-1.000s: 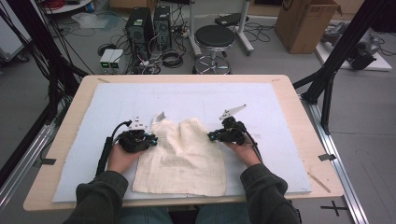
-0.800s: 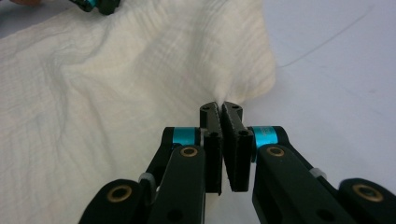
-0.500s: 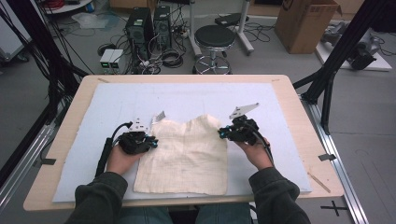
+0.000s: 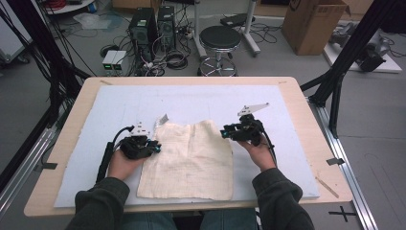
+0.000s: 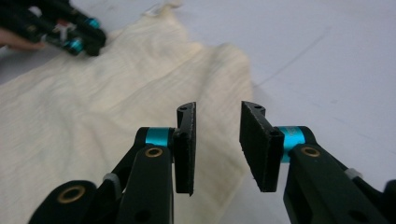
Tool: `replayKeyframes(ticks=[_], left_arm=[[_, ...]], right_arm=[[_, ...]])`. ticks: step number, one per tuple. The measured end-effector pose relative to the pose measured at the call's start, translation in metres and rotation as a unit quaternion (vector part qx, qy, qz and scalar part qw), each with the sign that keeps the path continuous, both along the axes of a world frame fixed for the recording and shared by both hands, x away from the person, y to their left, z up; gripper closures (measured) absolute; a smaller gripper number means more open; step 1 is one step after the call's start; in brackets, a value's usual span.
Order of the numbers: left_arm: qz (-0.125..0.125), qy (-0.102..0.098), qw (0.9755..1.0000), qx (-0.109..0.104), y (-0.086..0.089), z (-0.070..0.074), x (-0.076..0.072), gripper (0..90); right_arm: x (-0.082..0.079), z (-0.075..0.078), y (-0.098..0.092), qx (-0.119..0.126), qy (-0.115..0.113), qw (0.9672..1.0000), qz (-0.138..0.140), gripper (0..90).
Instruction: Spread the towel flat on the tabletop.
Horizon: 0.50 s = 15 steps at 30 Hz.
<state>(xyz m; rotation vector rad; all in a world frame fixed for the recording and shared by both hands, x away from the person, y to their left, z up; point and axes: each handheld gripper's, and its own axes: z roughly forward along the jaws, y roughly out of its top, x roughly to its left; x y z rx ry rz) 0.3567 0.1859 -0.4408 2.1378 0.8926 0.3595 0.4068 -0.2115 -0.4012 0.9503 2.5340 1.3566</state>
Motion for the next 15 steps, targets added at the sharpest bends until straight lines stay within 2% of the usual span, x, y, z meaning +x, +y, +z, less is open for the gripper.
replayKeyframes(ticks=[2, 6, 8, 12, 15], left_arm=[[0.000, 0.000, 1.0000, 0.001, 0.000, 0.000, 0.000, 74.1], [-0.002, 0.000, 1.0000, 0.000, 0.000, 0.000, 0.000, 74.1], [0.000, 0.000, 1.0000, -0.004, 0.000, -0.001, 0.001, 74.0], [0.000, 0.002, 1.0000, -0.008, 0.001, -0.001, 0.001, 74.1], [-0.001, 0.001, 1.0000, -0.008, 0.001, -0.001, 0.001, 74.1]], right_arm=[[0.008, -0.004, -0.007, 0.009, 0.003, 0.9997, -0.024, 69.1], [0.020, -0.016, -0.008, -0.023, 0.014, 0.9983, -0.051, 70.0], [0.025, -0.021, -0.005, -0.031, 0.019, 0.9979, -0.054, 69.9], [0.031, -0.031, 0.009, -0.037, 0.026, 0.9985, -0.030, 66.1], [0.030, -0.035, 0.024, -0.060, 0.020, 0.9980, -0.009, 65.6]])
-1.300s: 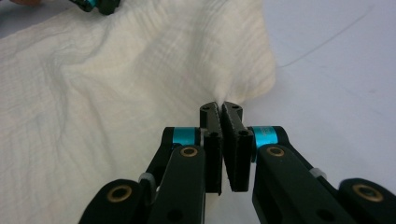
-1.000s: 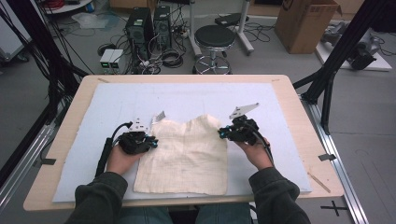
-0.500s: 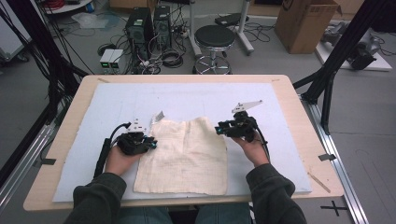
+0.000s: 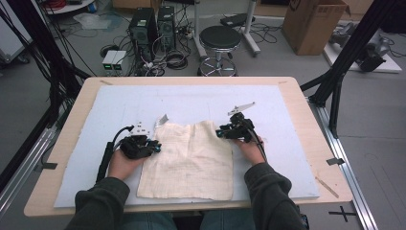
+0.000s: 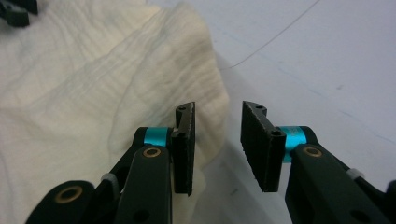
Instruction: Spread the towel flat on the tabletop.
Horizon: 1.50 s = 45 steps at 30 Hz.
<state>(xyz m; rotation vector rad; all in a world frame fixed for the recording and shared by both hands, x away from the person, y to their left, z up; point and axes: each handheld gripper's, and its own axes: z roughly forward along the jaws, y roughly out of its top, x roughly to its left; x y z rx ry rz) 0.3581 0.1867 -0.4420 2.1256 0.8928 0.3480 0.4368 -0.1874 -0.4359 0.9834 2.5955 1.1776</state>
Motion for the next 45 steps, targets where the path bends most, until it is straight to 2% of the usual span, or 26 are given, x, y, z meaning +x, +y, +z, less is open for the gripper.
replayKeyframes(ticks=[2, 3, 4, 6, 7, 9, 10, 12, 14, 16, 18, 20, 22, 26, 29, 32, 34, 36, 37, 38, 39, 40, 41, 42, 43, 45], left_arm=[[0.001, 0.000, 1.0000, 0.001, 0.000, 0.000, 0.000, 74.1], [0.001, -0.001, 1.0000, 0.002, 0.000, 0.000, 0.000, 74.0], [0.001, -0.002, 1.0000, 0.002, 0.000, 0.000, 0.000, 74.1], [0.000, -0.003, 1.0000, 0.003, 0.000, 0.000, 0.000, 74.0], [0.000, -0.003, 1.0000, 0.003, 0.000, 0.000, 0.000, 74.0], [0.000, -0.003, 1.0000, 0.002, 0.000, 0.000, 0.000, 74.0], [0.000, -0.003, 1.0000, 0.003, 0.000, 0.000, 0.000, 74.0], [0.000, -0.003, 1.0000, 0.004, -0.001, 0.000, -0.001, 74.0], [-0.001, -0.003, 1.0000, 0.003, -0.001, 0.000, -0.001, 73.5], [0.006, -0.007, 0.9999, 0.004, -0.001, 0.001, 0.000, 67.5], [0.018, -0.016, 0.9997, -0.004, 0.002, 0.002, 0.001, 65.1], [0.036, -0.024, 0.9989, -0.021, 0.006, 0.005, 0.004, 63.2], [0.054, -0.029, 0.9978, -0.026, 0.011, 0.007, 0.008, 62.4], [0.083, -0.031, 0.9954, -0.037, 0.015, 0.010, 0.021, 62.2], [0.101, -0.032, 0.9936, -0.039, 0.014, 0.011, 0.035, 62.3], [0.112, -0.020, 0.9929, -0.035, 0.013, 0.010, 0.050, 62.1], [0.115, -0.007, 0.9925, -0.043, 0.010, 0.008, 0.058, 61.0], [0.114, 0.010, 0.9930, -0.031, 0.004, 0.006, 0.066, 56.2], [0.115, 0.008, 0.9930, -0.028, 0.002, 0.004, 0.067, 55.7], [0.119, 0.010, 0.9925, -0.026, 0.000, 0.001, 0.068, 56.1], [0.120, 0.011, 0.9926, -0.015, -0.003, -0.002, 0.069, 58.0], [0.124, 0.002, 0.9923, -0.006, -0.004, -0.001, 0.068, 60.7], [0.122, -0.001, 0.9925, -0.006, -0.005, -0.001, 0.068, 66.9], [0.113, 0.001, 0.9935, -0.011, -0.006, -0.001, 0.067, 77.1], [0.112, -0.004, 0.9937, 0.004, -0.007, 0.001, 0.066, 83.3], [0.115, -0.018, 0.9929, 0.027, -0.010, 0.003, 0.063, 86.9]], right_arm=[[-0.001, -0.003, 0.008, -0.027, -0.005, 0.9996, 0.005, 70.9], [-0.002, -0.002, 0.009, -0.034, -0.015, 0.9993, 0.004, 82.8], [-0.002, -0.002, 0.009, -0.025, -0.005, 0.9996, 0.014, 85.3], [-0.003, 0.000, 0.010, -0.032, -0.004, 0.9993, 0.018, 86.6], [-0.003, 0.002, 0.011, -0.044, -0.006, 0.9987, 0.022, 86.7], [-0.005, 0.009, 0.009, -0.055, -0.021, 0.9981, 0.018, 86.7], [-0.005, 0.013, 0.007, -0.058, -0.032, 0.9977, 0.009, 86.7], [-0.004, 0.023, -0.001, -0.072, -0.053, 0.9955, -0.030, 85.3], [-0.004, 0.029, -0.009, -0.076, -0.076, 0.9911, -0.079, 72.6], [-0.002, 0.031, -0.019, -0.052, -0.070, 0.9916, -0.095, 70.8], [-0.002, 0.030, -0.022, -0.051, -0.067, 0.9925, -0.089, 68.8], [-0.001, 0.029, -0.022, -0.041, -0.057, 0.9943, -0.081, 67.4], [0.001, 0.026, -0.021, -0.028, -0.048, 0.9959, -0.071, 66.3], [0.007, 0.018, -0.016, -0.032, -0.033, 0.9973, -0.058, 62.3], [0.011, 0.012, -0.019, -0.030, -0.019, 0.9974, -0.063, 60.6], [0.015, 0.008, -0.022, -0.028, -0.007, 0.9975, -0.064, 59.3], [0.017, 0.005, -0.022, -0.026, 0.001, 0.9976, -0.064, 59.9], [0.019, 0.002, -0.021, -0.029, 0.007, 0.9980, -0.056, 64.5], [0.019, 0.000, -0.019, -0.035, 0.008, 0.9978, -0.055, 66.4], [0.019, 0.000, -0.018, -0.041, 0.004, 0.9976, -0.055, 69.4], [0.019, 0.001, -0.018, -0.045, 0.001, 0.9974, -0.055, 73.0], [0.019, 0.001, -0.018, -0.042, 0.002, 0.9979, -0.050, 80.4], [0.020, 0.001, -0.019, -0.038, 0.007, 0.9982, -0.045, 83.0], [0.020, 0.000, -0.018, -0.040, 0.005, 0.9983, -0.041, 85.3], [0.020, 0.001, -0.016, -0.044, 0.001, 0.9983, -0.036, 85.8], [0.020, 0.001, -0.015, -0.048, -0.006, 0.9982, -0.036, 86.0]])
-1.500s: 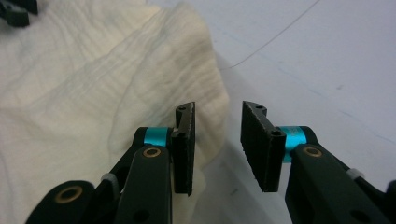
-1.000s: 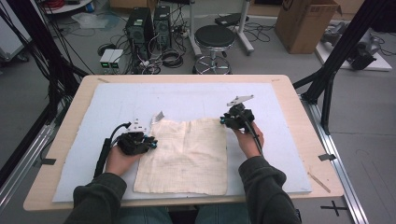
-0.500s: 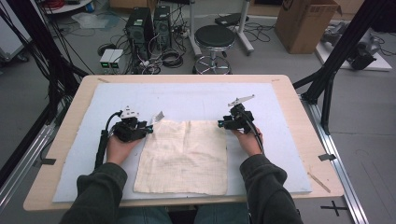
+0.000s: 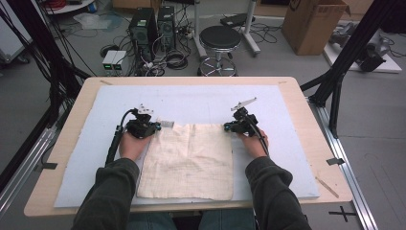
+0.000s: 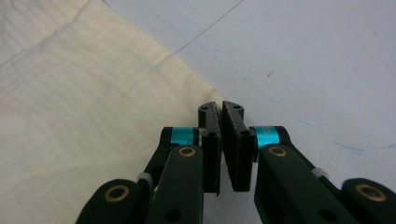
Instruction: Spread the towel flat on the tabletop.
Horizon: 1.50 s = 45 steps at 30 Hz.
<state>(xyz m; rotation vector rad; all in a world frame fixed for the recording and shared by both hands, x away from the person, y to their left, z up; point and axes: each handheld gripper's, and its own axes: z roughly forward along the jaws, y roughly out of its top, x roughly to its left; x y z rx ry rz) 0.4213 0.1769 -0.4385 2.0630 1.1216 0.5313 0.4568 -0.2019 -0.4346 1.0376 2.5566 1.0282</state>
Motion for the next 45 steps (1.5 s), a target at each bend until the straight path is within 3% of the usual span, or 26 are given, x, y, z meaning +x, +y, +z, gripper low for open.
replayKeyframes(ticks=[4, 8, 9, 12, 16, 19, 21, 24, 29, 31, 34, 38, 45], left_arm=[[0.015, -0.015, 0.9997, 0.014, 0.009, 0.009, -0.003, 87.4], [0.026, -0.027, 0.9993, -0.002, 0.017, 0.019, -0.005, 87.3], [0.021, -0.026, 0.9994, -0.003, 0.017, 0.019, -0.004, 86.7], [0.016, -0.016, 0.9997, -0.006, 0.014, 0.017, -0.002, 72.2], [0.019, -0.013, 0.9995, -0.021, 0.020, 0.015, 0.001, 62.4], [0.029, -0.011, 0.9988, -0.038, 0.026, 0.015, 0.004, 62.2], [0.035, -0.005, 0.9981, -0.051, 0.028, 0.012, 0.006, 65.0], [0.046, 0.004, 0.9975, -0.053, 0.029, 0.008, 0.009, 67.2], [0.063, 0.025, 0.9953, -0.068, 0.034, 0.002, 0.015, 61.7], [0.057, 0.026, 0.9956, -0.069, 0.033, 0.001, 0.016, 59.4], [0.042, 0.044, 0.9962, -0.061, 0.027, 0.001, 0.020, 57.9], [0.038, 0.039, 0.9969, -0.058, 0.020, -0.002, 0.022, 60.9], [0.038, 0.040, 0.9964, -0.064, 0.022, -0.002, 0.022, 69.7]], right_arm=[[0.002, 0.003, 0.004, -0.009, -0.005, 0.9999, -0.001, 86.2], [0.007, 0.017, 0.011, -0.011, -0.017, 0.9998, -0.003, 86.1], [0.009, 0.020, 0.013, -0.014, -0.030, 0.9995, -0.004, 86.1], [0.014, 0.020, 0.012, -0.029, -0.022, 0.9992, -0.012, 86.0], [0.017, 0.017, 0.002, -0.021, -0.012, 0.9995, -0.022, 79.0], [0.019, 0.017, -0.005, 0.011, -0.003, 0.9994, -0.033, 71.9], [0.020, 0.015, -0.008, 0.015, 0.004, 0.9993, -0.035, 69.0], [0.022, 0.012, -0.006, 0.019, 0.015, 0.9991, -0.035, 66.3], [0.025, 0.005, -0.005, 0.042, 0.033, 0.9977, -0.042, 63.3], [0.026, 0.003, -0.004, 0.041, 0.041, 0.9973, -0.044, 62.6], [0.027, 0.001, -0.003, 0.039, 0.046, 0.9971, -0.045, 62.6], [0.027, 0.000, -0.001, 0.033, 0.042, 0.9976, -0.044, 64.4], [0.027, 0.001, 0.003, 0.019, 0.036, 0.9987, -0.031, 75.9]])
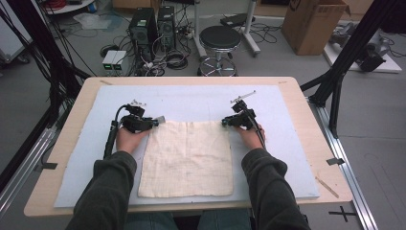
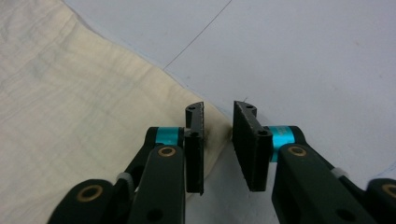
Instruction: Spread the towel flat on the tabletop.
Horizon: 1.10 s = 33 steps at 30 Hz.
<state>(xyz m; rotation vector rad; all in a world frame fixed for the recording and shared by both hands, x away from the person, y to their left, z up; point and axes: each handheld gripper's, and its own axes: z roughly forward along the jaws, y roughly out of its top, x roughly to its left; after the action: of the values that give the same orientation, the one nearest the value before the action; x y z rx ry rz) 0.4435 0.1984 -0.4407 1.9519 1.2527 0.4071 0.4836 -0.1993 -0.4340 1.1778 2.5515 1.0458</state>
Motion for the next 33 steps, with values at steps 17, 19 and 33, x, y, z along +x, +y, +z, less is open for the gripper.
replayKeyframes(ticks=[17, 19, 33], left_arm=[[-0.014, -0.017, 0.9996, 0.016, 0.001, 0.010, -0.005, 87.4], [-0.013, -0.023, 0.9996, 0.013, 0.002, 0.013, -0.006, 87.6], [-0.015, -0.051, 0.9985, 0.010, 0.008, 0.028, -0.008, 88.0]], right_arm=[[-0.001, 0.003, 0.001, 0.013, 0.003, 0.9998, 0.018, 85.4], [-0.002, 0.005, 0.000, 0.018, 0.003, 0.9997, 0.017, 85.4], [0.000, 0.026, -0.006, 0.040, -0.026, 0.9987, 0.017, 85.7]])
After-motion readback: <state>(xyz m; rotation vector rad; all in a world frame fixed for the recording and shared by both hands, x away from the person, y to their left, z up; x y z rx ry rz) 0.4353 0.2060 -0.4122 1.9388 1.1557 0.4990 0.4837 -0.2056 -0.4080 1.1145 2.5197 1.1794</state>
